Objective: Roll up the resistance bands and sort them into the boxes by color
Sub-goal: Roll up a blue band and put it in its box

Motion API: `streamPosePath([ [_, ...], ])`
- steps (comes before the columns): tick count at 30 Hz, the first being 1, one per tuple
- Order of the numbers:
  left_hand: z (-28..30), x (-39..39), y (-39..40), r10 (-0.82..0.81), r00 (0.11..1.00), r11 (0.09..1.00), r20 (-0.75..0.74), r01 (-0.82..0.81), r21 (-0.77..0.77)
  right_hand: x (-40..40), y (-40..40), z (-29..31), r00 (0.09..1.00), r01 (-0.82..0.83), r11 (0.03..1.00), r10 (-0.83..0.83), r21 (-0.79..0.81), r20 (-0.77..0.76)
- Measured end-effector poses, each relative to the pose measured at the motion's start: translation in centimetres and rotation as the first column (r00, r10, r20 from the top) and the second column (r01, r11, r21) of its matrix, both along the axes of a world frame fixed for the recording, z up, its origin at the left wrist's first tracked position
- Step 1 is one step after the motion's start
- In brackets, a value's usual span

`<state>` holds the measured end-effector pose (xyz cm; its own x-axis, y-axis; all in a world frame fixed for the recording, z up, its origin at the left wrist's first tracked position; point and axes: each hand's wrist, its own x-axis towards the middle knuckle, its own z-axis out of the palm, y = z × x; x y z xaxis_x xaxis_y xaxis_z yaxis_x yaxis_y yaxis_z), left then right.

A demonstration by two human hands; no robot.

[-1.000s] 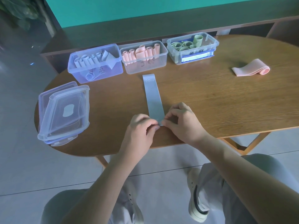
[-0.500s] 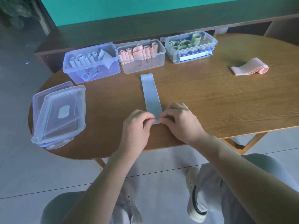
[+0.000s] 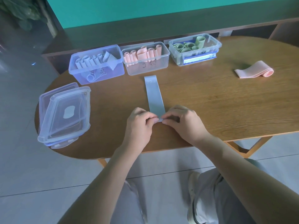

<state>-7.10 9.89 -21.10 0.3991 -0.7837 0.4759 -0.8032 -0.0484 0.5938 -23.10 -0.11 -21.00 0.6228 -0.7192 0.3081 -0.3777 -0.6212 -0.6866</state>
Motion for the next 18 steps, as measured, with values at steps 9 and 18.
streamPosePath([
  [9, -0.09, 0.03, -0.30, -0.044, 0.994, 0.998, 0.100, 0.048, -0.030, 0.76, -0.31, 0.43, 0.987, 0.096, 0.991, -0.107, -0.094, -0.116],
  [18, 0.02, 0.67, -1.03, -0.015, 0.996, 1.000, 0.085, 0.015, -0.007, 0.60, -0.67, 0.66, 0.992, 0.048, 0.991, -0.061, -0.122, -0.108],
])
